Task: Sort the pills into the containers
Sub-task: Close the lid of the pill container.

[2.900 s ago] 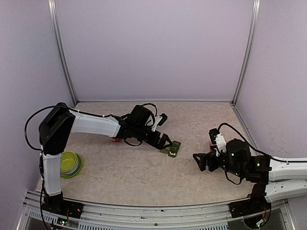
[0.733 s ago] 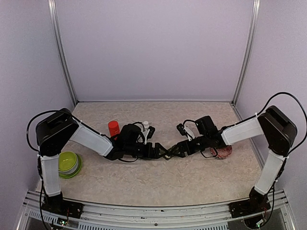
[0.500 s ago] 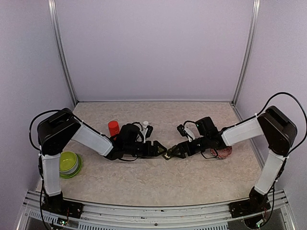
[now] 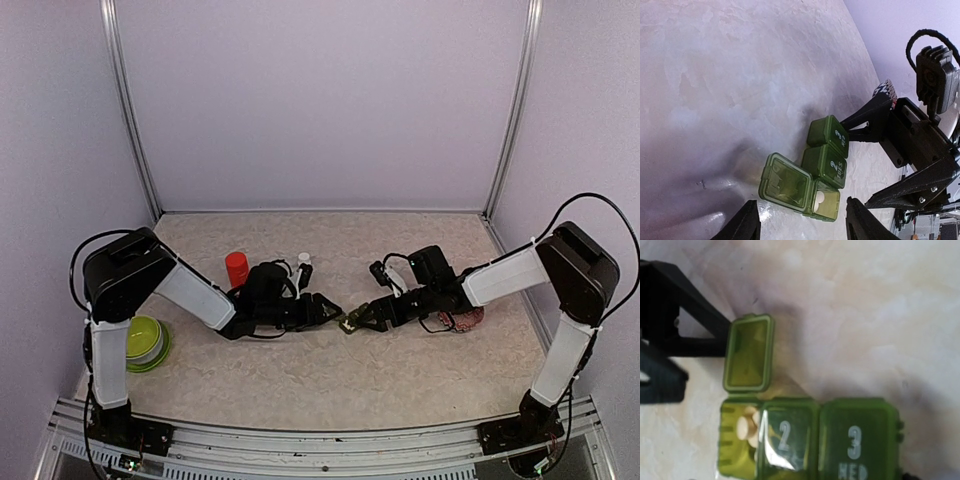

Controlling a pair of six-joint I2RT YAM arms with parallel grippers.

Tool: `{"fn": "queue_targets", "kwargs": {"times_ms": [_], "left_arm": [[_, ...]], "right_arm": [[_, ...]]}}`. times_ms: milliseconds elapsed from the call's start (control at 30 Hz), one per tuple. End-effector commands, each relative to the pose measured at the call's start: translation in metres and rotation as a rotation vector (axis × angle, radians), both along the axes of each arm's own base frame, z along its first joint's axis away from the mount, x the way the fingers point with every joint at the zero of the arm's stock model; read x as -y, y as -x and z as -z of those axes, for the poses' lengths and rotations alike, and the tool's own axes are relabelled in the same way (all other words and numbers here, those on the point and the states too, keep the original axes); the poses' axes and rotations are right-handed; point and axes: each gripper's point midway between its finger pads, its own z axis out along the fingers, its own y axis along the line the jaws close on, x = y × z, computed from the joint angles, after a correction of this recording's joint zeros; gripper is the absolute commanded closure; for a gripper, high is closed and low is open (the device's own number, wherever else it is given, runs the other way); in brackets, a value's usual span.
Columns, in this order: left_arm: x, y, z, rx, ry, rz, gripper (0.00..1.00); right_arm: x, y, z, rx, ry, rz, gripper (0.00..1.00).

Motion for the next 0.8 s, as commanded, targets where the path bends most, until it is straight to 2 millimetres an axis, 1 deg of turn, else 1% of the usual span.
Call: {"fn": "queue_targets", "kwargs": {"times_ms": [0,133,300,567,767], "left_arm": [[-0.0041,-0.0074,0.0016,-0.011,0.067,-0.033,0.46],[-0.0028,-0.0075,0.0022,-0.028,0.111,-0.033,0.52],[-0.0002,-0.0065,0.0046,-0.051,0.142,-0.028,0.56],[0.0023,-0.0076,0.0015,-0.064,0.195,-0.025,0.65],[0.0034,-0.0084,0.0008,-0.065,0.218,-0.024,0.74]], "right_arm": [[-0.0005,-0.0014,-0.0092,0.018,-0.029,0.002,0.14],[0.0003,-0.0008,-0.008,0.015,-0.027,0.003,0.14],[0.0002,-0.0002,-0.0081,0.013,-0.03,0.003,0.14],[-0.0005,0.0008,-0.0073,0.008,-0.035,0.0,0.14],[-0.0008,0.0012,-0.0085,0.009,-0.037,-0.002,0.14]]}}
